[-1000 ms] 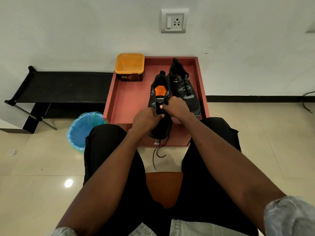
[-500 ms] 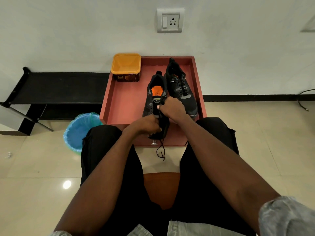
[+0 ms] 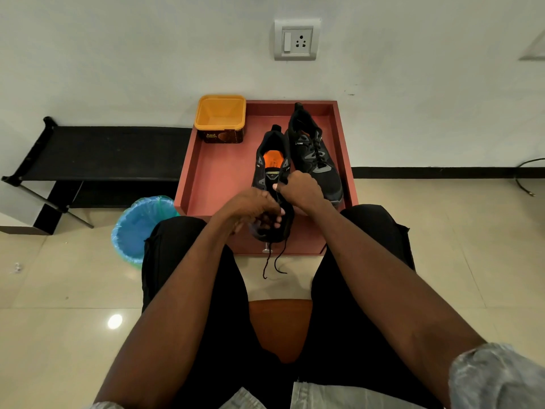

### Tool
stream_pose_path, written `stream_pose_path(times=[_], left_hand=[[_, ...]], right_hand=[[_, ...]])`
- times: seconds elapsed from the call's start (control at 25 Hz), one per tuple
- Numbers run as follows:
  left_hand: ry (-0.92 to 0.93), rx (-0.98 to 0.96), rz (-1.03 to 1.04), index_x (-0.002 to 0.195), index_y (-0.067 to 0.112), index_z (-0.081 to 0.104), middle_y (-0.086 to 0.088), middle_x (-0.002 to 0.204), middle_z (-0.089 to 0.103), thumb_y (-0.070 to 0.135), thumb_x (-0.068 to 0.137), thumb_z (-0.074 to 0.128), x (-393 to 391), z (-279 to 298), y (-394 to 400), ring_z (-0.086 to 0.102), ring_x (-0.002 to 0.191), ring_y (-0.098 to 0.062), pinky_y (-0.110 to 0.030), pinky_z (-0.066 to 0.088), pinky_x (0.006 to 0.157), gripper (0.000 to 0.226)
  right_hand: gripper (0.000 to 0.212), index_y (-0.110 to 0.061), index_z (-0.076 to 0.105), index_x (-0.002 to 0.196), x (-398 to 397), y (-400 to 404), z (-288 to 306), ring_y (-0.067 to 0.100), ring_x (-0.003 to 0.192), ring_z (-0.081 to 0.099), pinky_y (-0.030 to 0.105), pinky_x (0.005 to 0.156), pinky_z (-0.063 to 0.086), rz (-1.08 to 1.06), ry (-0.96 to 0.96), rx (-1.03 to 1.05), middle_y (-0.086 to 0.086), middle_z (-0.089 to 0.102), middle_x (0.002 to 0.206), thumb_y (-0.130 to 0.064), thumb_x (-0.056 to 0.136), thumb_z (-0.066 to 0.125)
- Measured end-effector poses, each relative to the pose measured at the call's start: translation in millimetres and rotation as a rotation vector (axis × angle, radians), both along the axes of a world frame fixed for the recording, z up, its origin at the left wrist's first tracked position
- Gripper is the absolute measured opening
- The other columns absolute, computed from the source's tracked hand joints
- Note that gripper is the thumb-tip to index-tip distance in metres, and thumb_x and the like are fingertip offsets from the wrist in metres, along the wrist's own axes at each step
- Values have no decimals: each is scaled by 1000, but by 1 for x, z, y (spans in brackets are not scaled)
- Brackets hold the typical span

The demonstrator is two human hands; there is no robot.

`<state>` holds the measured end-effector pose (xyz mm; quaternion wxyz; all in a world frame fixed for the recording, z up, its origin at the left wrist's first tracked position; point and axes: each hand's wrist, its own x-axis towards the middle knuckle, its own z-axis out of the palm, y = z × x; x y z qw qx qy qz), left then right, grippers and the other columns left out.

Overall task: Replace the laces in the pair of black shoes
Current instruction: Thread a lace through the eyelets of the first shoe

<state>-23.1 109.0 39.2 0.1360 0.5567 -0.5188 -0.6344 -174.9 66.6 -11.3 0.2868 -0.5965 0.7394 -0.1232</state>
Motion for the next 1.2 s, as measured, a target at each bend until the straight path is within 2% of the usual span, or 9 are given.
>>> stream_pose_path(times=[0.12,0.28,0.36,0.52,0.6,0.72,1.0,1.12,1.2], left_hand=[[-92,29,111,75,10,59,-7,61,61,14,89,70,4,-5,-1,57,51,-17,-27,49,50,19],[-229,-48,146,89,3,66,-3,60,53,11,92,63,15,-8,-4,44,46,-11,-23,41,44,9],[-279,-83,107,89,5,69,-1,61,55,14,95,59,22,-7,-5,42,43,-8,-21,36,41,15],[-290,-88,-65,87,11,69,0,63,62,18,96,61,25,0,0,45,43,-5,-18,32,41,14],[-265,-94,-99,83,13,67,0,64,62,17,95,60,22,3,2,45,43,-5,-18,32,41,15],[-255,-109,-40,80,13,66,0,63,61,14,95,60,26,5,0,44,44,-6,-18,31,41,16],[-145,-109,60,82,11,70,2,60,61,17,94,64,29,4,0,44,44,-5,-16,31,40,14],[-148,-93,108,86,9,70,1,62,61,16,92,66,36,2,-8,46,45,-5,-16,32,39,10],[-185,-99,161,89,6,69,0,63,60,15,92,65,40,0,-12,45,43,-5,-17,31,40,10]], right_hand=[[40,-7,62,105,0,5,4,33,96,62,36,74,46,4,15,-2,13,66,104,-44,90,64],[8,-11,64,90,-6,13,25,23,85,61,32,70,43,-41,-103,-218,6,66,90,-15,92,57],[21,-9,70,101,-10,23,38,15,88,59,28,72,43,-38,-162,-306,6,69,101,-5,93,51],[40,-14,61,131,1,49,45,13,109,55,28,94,43,347,-149,-172,9,59,134,1,95,51],[36,-19,65,126,12,50,35,22,110,54,38,100,42,498,-55,-119,12,62,123,-9,93,55],[22,-22,75,105,12,43,26,26,99,57,49,94,46,458,-32,-172,6,69,99,-18,90,59],[10,-22,72,99,10,43,31,20,106,53,43,100,38,424,-38,-146,2,66,100,-24,90,68],[7,-22,67,94,-4,36,31,17,114,38,46,106,30,233,115,-82,0,57,108,-25,94,61],[16,-15,67,103,-22,32,30,26,123,42,50,109,31,-8,143,-85,8,59,118,-24,93,58]])
